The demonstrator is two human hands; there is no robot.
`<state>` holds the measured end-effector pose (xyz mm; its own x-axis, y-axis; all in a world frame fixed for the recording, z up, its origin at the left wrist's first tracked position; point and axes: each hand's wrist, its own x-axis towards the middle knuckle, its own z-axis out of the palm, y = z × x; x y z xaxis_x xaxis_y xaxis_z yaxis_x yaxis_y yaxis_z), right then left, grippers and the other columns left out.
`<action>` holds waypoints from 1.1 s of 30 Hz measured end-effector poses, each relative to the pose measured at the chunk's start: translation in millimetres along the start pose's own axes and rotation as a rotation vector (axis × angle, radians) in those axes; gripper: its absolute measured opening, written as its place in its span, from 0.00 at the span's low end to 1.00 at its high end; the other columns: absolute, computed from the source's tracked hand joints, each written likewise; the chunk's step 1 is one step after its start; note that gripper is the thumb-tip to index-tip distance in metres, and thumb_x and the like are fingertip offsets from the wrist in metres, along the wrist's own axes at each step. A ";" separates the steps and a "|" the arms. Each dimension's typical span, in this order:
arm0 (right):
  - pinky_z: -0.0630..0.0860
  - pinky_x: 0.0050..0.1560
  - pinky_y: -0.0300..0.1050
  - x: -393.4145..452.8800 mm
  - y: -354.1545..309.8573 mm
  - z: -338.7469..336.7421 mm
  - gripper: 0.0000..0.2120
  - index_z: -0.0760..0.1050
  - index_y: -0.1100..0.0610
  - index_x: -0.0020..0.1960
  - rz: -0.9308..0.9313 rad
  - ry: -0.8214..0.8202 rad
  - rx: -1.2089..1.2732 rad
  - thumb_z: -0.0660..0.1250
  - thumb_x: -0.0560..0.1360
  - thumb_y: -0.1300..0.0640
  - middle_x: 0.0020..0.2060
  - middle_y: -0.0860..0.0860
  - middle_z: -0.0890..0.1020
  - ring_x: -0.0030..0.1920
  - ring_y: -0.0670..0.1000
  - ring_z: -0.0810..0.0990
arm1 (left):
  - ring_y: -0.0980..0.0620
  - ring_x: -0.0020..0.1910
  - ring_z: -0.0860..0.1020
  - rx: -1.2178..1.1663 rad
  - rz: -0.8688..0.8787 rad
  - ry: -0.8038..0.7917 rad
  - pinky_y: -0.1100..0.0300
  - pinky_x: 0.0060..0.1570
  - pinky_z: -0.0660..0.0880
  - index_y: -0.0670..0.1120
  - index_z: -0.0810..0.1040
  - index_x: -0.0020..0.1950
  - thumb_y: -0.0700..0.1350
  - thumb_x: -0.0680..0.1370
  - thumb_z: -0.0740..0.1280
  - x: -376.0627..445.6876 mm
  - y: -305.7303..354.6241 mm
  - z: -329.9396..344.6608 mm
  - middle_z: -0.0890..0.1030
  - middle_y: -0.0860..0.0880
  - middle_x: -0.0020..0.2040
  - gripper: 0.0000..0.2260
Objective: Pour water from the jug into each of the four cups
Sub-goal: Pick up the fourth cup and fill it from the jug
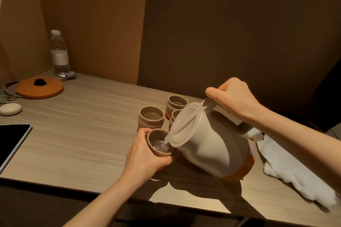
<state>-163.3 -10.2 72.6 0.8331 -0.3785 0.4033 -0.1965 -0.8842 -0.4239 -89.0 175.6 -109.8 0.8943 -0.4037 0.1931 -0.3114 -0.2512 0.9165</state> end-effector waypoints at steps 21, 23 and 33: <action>0.63 0.28 0.47 0.5 -2.0 -0.3 0.23 0.65 0.57 0.22 -0.034 -0.016 -0.029 0.64 0.71 0.49 0.18 0.48 0.62 0.22 0.48 0.61 | 0.55 0.55 0.76 0.006 0.008 -0.007 0.56 0.52 0.77 0.57 0.66 0.61 0.54 0.55 0.80 -2.6 0.2 2.3 0.77 0.57 0.55 0.39; 0.63 0.29 0.47 1.0 -1.5 -0.8 0.23 0.66 0.58 0.22 -0.034 -0.020 -0.032 0.64 0.71 0.48 0.18 0.48 0.62 0.22 0.48 0.62 | 0.55 0.55 0.76 0.006 0.008 -0.007 0.56 0.52 0.77 0.57 0.66 0.61 0.55 0.54 0.80 -2.3 0.4 2.6 0.77 0.57 0.55 0.39; 0.63 0.28 0.46 0.9 -1.4 -4.1 0.23 0.66 0.57 0.21 -0.031 -0.014 -0.037 0.64 0.71 0.48 0.17 0.47 0.62 0.21 0.47 0.62 | 0.54 0.56 0.76 0.019 0.004 -0.007 0.58 0.51 0.76 0.56 0.66 0.62 0.54 0.55 0.80 -1.9 1.6 3.6 0.77 0.56 0.55 0.40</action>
<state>-164.4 -10.4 76.9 0.8464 -0.3470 0.4040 -0.1894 -0.9052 -0.3805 -92.4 172.8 -110.0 0.8908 -0.4111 0.1938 -0.3207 -0.2664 0.9089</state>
